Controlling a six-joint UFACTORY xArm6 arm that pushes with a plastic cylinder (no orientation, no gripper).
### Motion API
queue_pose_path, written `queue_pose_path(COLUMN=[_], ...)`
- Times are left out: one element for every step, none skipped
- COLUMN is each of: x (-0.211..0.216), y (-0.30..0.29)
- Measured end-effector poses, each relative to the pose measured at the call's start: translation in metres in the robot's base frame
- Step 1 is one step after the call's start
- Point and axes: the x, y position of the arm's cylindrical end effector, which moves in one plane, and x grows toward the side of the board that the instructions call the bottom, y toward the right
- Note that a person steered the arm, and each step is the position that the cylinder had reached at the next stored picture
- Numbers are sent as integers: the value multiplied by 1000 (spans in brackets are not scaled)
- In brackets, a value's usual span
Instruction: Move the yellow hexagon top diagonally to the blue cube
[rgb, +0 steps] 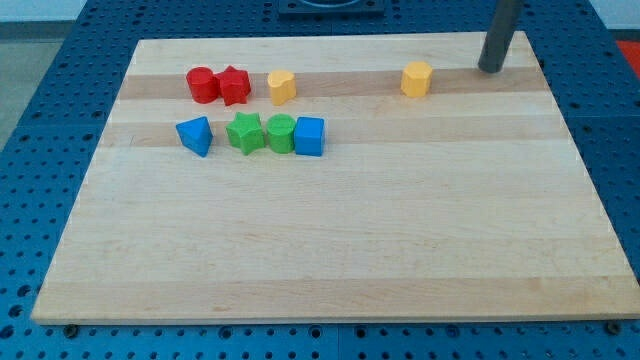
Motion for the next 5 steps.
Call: queue_pose_path(x=[8, 8, 9, 10, 10], y=[-40, -89, -139, -170, -134])
